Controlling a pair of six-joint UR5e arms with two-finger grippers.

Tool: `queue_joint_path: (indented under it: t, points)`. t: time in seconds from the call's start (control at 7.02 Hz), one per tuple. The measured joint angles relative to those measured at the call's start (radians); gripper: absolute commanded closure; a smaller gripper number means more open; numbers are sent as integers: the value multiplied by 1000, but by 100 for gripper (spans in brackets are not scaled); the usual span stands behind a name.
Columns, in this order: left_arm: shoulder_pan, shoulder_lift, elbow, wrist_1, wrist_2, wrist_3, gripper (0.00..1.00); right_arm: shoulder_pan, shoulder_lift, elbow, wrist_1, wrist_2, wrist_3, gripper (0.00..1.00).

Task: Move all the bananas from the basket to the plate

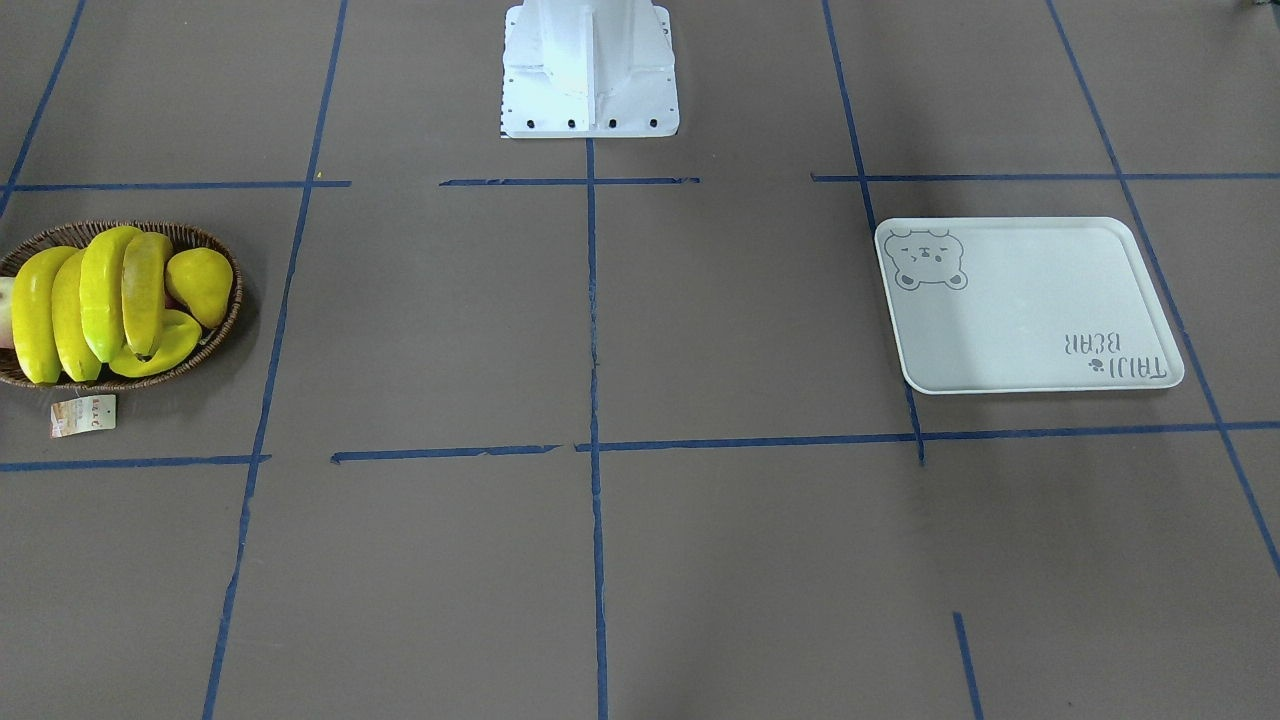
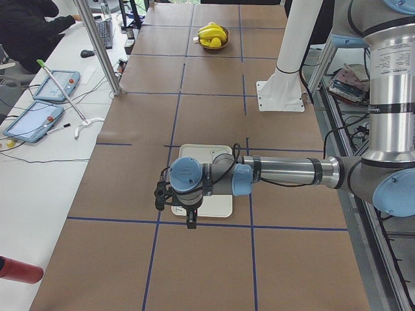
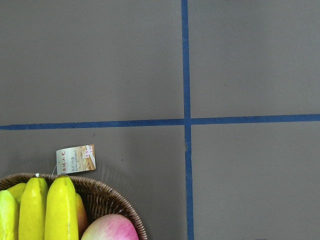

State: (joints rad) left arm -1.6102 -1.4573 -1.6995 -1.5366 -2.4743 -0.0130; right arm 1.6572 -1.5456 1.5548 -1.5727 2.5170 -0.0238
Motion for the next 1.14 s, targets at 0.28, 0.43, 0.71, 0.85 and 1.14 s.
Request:
queue_joint_path:
  t: [0.28, 0.43, 0.71, 0.85, 1.14]
  points:
    - [0, 0, 8, -5, -1, 1, 0, 0, -3, -2, 6, -2, -4, 0]
    - [0, 0, 11, -7, -1, 1, 0, 0, -7, -3, 7, -3, -5, 0]
    - [1, 0, 12, -8, 0, 1, 0, -1, -9, -4, 8, -5, -7, 0]
    - [1, 0, 13, -8, 0, 1, 0, -1, -10, -5, 8, -6, -7, 0]
    - [1, 0, 13, -8, 0, 1, 0, -1, -10, -5, 8, -7, -7, 0]
